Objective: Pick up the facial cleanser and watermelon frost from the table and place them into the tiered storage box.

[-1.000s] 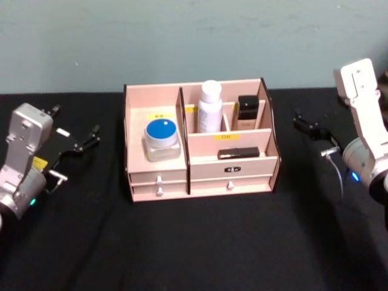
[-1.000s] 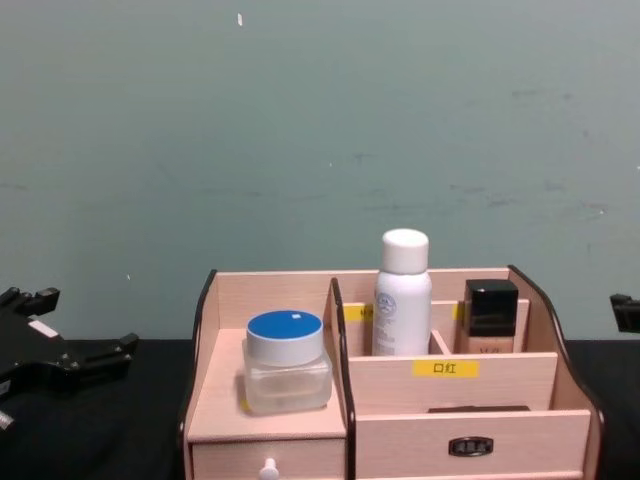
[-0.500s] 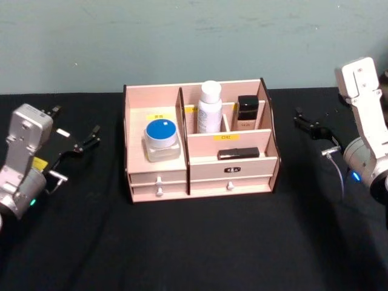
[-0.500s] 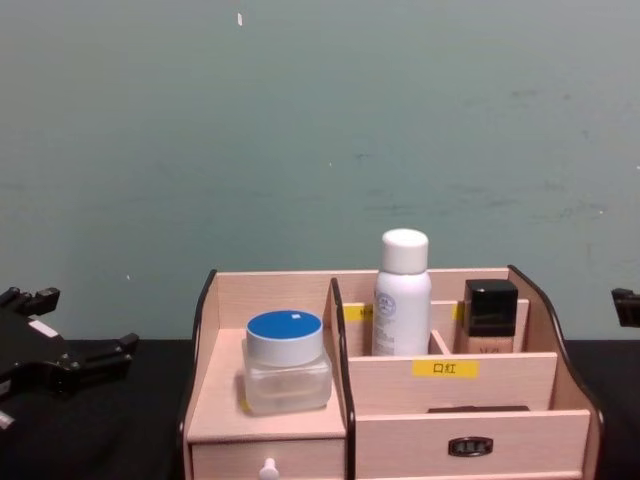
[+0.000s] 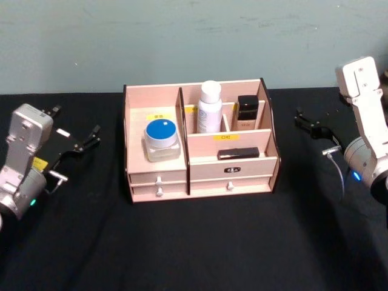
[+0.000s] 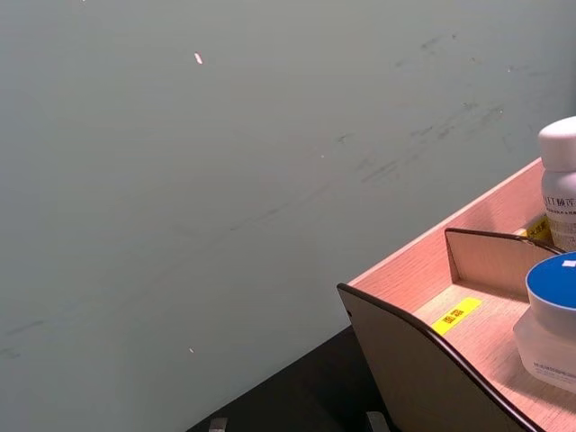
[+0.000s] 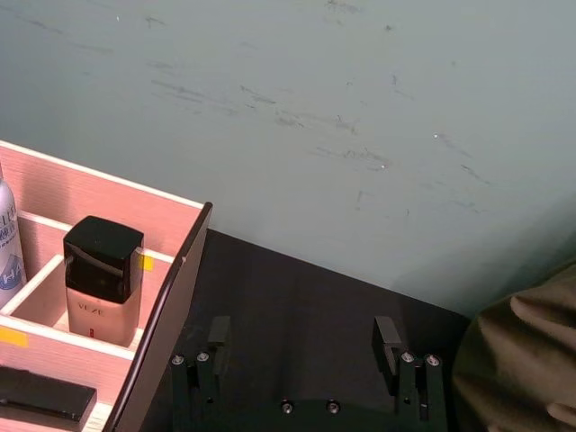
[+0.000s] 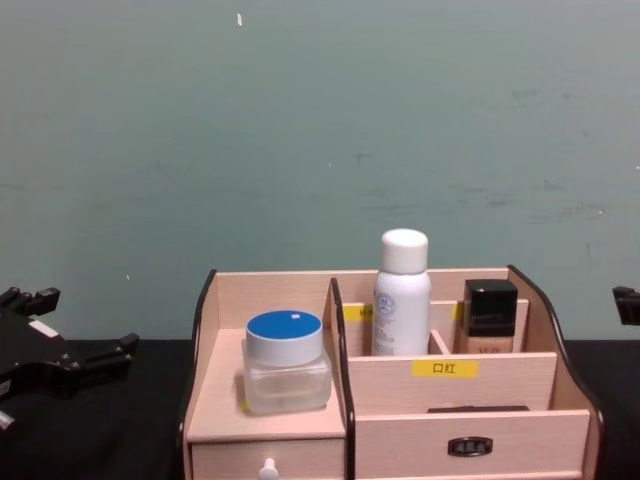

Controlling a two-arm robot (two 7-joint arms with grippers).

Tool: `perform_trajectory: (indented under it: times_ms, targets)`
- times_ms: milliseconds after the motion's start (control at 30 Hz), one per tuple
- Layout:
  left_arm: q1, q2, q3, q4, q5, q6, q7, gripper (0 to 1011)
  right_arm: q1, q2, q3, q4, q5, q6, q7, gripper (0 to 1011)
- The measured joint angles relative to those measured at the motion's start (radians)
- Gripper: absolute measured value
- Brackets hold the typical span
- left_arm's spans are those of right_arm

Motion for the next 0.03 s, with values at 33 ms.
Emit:
perform_trajectory:
  times_ms: [33]
  targets:
    - [0.0, 0.0, 0.0, 0.0, 0.0, 0.0, 0.0, 1001, 0.0, 0.0, 0.0, 0.0, 0.0, 0.0, 0.0, 1003]
